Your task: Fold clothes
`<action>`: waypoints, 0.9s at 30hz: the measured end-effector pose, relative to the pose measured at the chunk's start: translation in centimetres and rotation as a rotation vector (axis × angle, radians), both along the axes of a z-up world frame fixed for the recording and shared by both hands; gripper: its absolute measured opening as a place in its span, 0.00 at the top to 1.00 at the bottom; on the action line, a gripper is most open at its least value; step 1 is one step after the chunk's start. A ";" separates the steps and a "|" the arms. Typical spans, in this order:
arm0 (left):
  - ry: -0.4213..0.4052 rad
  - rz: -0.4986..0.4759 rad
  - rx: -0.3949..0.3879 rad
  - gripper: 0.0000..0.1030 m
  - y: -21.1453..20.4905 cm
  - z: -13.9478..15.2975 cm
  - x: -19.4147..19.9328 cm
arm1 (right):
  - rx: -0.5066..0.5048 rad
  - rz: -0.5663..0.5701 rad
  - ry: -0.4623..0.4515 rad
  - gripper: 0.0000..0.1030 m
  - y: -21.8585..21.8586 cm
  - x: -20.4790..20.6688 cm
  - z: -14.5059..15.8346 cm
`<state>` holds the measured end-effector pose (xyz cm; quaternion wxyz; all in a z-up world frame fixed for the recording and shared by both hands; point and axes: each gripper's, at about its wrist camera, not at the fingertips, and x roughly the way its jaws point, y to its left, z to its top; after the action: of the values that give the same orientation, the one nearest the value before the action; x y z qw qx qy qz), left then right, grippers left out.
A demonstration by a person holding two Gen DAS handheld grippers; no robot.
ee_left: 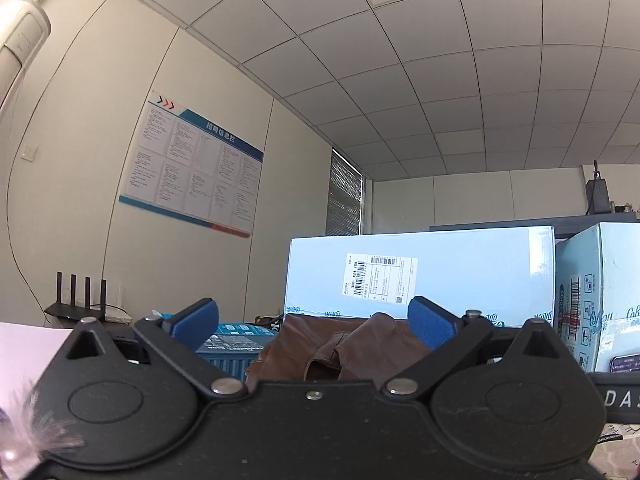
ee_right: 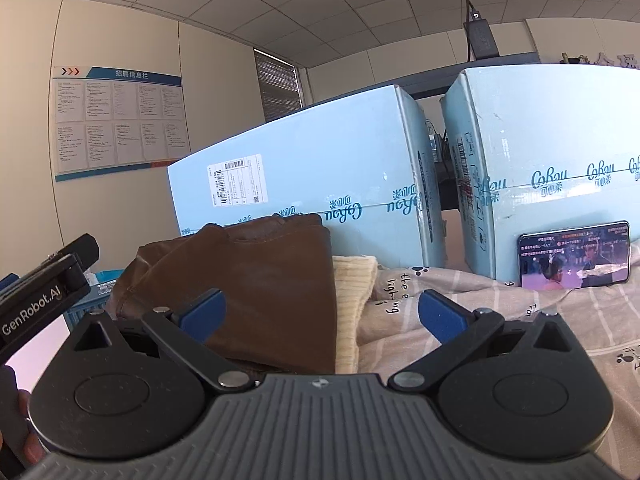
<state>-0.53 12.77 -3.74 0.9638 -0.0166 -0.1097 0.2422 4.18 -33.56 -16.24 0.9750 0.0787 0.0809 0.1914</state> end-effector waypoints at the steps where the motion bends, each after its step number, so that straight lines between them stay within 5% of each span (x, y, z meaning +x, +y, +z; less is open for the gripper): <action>1: 0.001 0.003 0.006 0.00 0.0 -0.1 0.1 | -0.003 -0.007 -0.005 0.00 -0.3 0.0 -0.1; 14: 0.036 -0.030 -0.053 0.00 1.2 -0.6 0.8 | 0.092 -0.049 0.001 0.00 -2.3 0.7 -0.7; 27: 0.027 -0.082 -0.046 0.00 0.7 -0.7 0.8 | 0.059 -0.001 -0.035 0.00 -1.4 0.1 -1.0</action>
<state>0.23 13.50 -4.40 0.9737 -0.0400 -0.0903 0.2051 4.31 -35.00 -17.26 0.9736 0.1042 0.0581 0.1946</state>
